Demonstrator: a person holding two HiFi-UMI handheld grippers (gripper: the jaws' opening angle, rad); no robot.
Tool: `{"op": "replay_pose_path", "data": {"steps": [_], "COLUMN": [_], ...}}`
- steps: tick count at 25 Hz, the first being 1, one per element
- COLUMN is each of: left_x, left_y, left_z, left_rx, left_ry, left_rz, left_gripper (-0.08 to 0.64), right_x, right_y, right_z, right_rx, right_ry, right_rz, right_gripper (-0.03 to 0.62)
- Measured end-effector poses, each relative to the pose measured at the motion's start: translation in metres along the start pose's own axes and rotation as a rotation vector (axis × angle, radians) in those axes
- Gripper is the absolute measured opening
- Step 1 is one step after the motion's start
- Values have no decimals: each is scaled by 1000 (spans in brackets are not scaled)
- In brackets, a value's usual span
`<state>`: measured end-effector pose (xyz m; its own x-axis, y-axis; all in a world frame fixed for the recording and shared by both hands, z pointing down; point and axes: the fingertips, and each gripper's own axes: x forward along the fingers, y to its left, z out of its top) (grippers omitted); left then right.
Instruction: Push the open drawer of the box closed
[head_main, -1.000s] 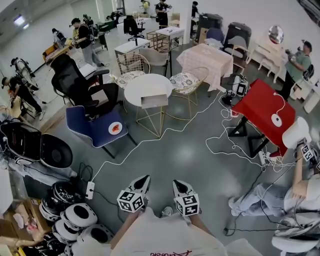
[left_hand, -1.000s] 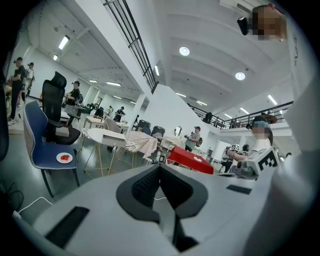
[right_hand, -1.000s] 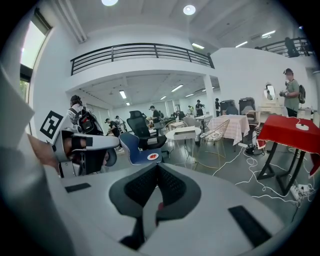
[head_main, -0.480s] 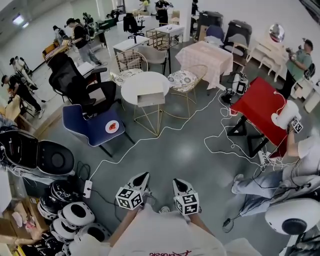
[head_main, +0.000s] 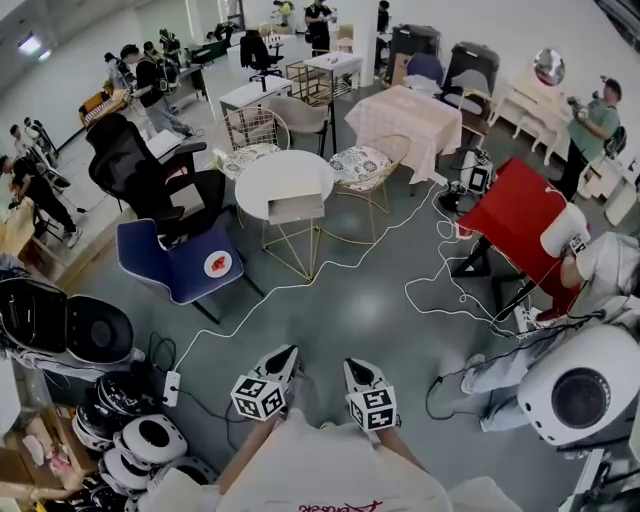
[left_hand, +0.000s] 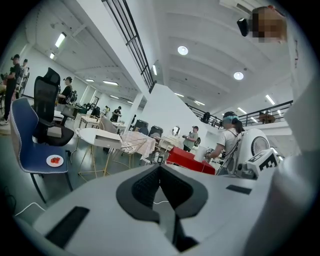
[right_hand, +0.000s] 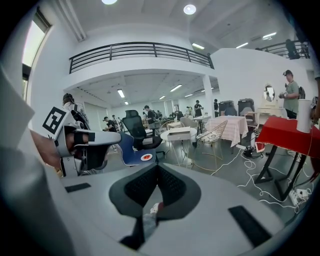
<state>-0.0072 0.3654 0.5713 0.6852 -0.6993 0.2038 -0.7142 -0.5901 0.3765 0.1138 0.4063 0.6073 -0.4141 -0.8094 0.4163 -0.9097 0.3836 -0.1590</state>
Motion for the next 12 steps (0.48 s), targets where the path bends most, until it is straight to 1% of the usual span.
{"op": "replay_pose_path", "data": {"steps": [5,12], "left_x": [19,45], "left_y": [19,56], "left_z": [5,18], "left_rx": [-17,-46], "left_ry": [1,0], "left_rz": [-4,-13], "left_gripper": [12,12], "right_x": [23,73], "right_y": [-7,-11], "right_z": [6,25], "right_rx": [-13,-34], "right_ry": [13,32], "right_rz": [-1,-3], "right_gripper": [15,15]}}
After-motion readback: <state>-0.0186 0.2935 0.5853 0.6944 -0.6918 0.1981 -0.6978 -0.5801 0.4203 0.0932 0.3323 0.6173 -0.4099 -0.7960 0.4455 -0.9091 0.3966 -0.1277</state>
